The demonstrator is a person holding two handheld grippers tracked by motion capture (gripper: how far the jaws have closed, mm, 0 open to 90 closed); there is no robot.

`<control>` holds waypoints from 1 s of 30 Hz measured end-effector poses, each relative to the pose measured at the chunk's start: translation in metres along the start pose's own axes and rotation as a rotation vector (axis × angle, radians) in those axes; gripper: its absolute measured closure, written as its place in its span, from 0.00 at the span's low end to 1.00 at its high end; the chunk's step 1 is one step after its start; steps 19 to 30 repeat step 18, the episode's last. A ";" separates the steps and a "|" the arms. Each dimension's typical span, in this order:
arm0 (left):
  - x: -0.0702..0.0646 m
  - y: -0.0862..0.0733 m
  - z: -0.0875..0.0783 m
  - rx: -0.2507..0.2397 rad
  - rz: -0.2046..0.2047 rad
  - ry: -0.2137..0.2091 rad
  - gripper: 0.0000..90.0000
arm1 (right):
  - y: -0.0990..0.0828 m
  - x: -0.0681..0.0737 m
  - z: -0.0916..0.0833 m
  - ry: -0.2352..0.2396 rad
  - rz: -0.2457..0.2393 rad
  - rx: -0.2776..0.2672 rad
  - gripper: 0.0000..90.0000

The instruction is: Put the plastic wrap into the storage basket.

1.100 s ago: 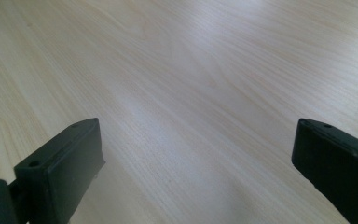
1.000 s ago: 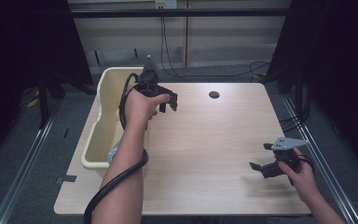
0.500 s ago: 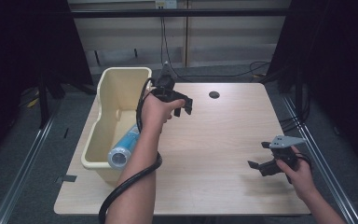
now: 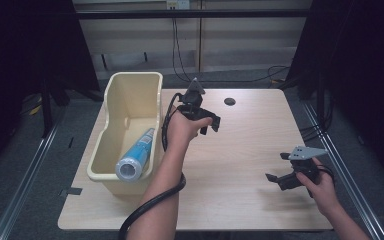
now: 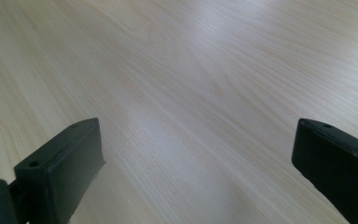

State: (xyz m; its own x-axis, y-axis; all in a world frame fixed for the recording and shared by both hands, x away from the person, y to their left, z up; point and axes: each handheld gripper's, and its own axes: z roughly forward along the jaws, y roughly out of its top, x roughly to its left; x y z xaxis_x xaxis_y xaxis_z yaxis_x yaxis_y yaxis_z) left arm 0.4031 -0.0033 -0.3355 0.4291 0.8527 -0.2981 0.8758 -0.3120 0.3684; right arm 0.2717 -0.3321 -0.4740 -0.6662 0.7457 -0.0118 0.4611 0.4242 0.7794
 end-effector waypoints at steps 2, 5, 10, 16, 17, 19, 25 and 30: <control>-0.002 -0.001 0.004 0.008 0.012 0.000 0.10 | 0.000 0.001 0.000 0.002 -0.003 -0.002 0.02; -0.007 -0.003 0.011 0.012 0.020 -0.007 0.10 | -0.001 0.001 0.000 0.010 -0.001 0.005 0.02; -0.013 -0.006 0.020 0.021 0.044 -0.024 0.09 | -0.001 0.001 0.000 0.004 -0.004 -0.001 0.02; -0.018 -0.011 0.023 0.005 0.059 -0.042 0.09 | -0.001 0.001 -0.001 0.000 -0.005 -0.003 0.02; -0.018 -0.012 0.024 0.001 0.062 -0.036 0.09 | -0.001 0.001 0.000 -0.001 -0.006 -0.004 0.02; -0.018 -0.013 0.025 0.001 0.057 -0.034 0.09 | -0.001 0.001 0.000 -0.001 -0.007 -0.003 0.02; -0.018 -0.013 0.025 0.001 0.057 -0.034 0.09 | -0.001 0.001 0.000 -0.001 -0.007 -0.003 0.02; -0.018 -0.013 0.025 0.001 0.057 -0.034 0.09 | -0.001 0.001 0.000 -0.001 -0.007 -0.003 0.02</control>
